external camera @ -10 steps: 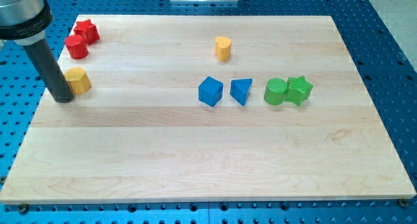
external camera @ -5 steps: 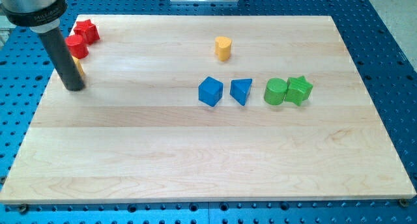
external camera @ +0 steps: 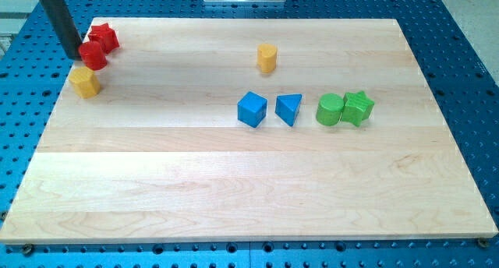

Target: Slide the hexagon below the red circle

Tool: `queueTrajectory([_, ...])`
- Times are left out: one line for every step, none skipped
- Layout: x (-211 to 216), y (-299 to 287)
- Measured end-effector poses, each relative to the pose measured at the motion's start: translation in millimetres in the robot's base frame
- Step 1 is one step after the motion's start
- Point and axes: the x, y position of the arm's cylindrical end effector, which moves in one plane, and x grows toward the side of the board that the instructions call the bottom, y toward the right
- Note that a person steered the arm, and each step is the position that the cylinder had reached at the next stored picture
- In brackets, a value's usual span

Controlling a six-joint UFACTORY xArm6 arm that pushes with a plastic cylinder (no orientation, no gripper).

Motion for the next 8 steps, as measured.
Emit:
queueTrajectory([9,16])
queueTrajectory([7,17])
queueTrajectory([8,-6])
queueTrajectory([23,-7])
queueTrajectory([69,-7])
queueTrajectory([76,1])
queueTrajectory([76,29])
queueTrajectory([76,21])
